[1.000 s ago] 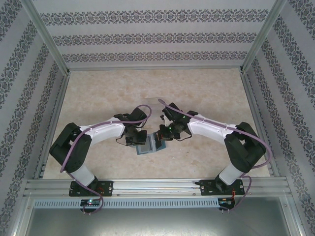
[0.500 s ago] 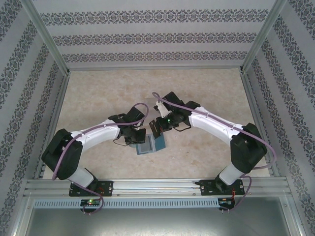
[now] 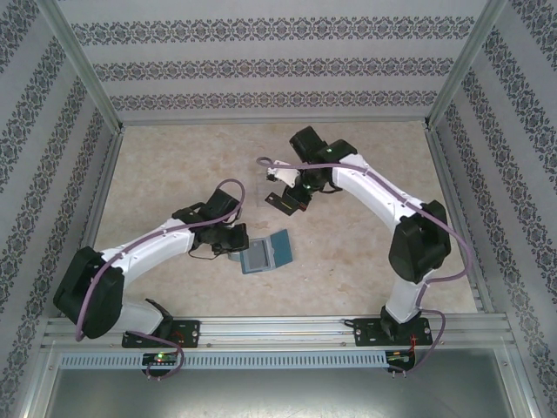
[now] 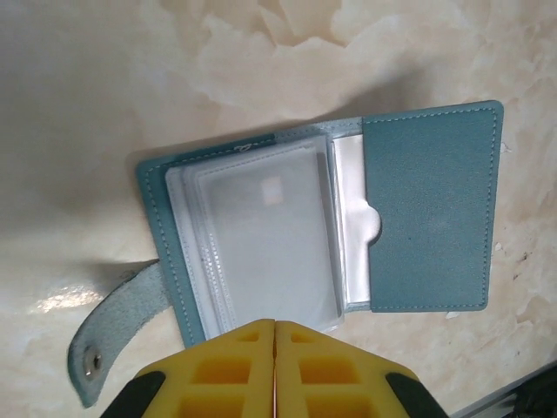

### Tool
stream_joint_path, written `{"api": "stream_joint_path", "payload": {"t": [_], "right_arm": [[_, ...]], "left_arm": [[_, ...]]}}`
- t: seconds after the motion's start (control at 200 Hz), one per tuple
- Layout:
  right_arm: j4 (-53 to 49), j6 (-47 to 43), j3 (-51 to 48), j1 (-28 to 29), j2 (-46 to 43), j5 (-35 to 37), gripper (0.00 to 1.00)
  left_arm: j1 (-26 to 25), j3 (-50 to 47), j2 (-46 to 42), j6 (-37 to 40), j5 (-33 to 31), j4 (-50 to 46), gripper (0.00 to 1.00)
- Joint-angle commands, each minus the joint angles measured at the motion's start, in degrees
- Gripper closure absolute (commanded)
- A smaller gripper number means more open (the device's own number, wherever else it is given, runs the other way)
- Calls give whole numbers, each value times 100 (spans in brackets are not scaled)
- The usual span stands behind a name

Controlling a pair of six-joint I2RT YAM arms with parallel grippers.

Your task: Take the credit cards out of the card holder

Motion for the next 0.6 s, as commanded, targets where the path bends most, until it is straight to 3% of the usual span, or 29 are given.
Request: {"api": "stream_joint_path", "payload": {"t": [0.0, 0.45, 0.6], "right_arm": [[-767, -1301, 773, 42, 460, 274, 100], [-3013, -2662, 4678, 60, 3063, 1031, 100], [-3133, -2840, 5304, 93, 3554, 1194, 100]], "left_arm": [[113, -141, -202, -126, -103, -49, 92], [325, -360, -446, -266, -109, -90, 91], [359, -366, -363, -284, -78, -23, 91]]}}
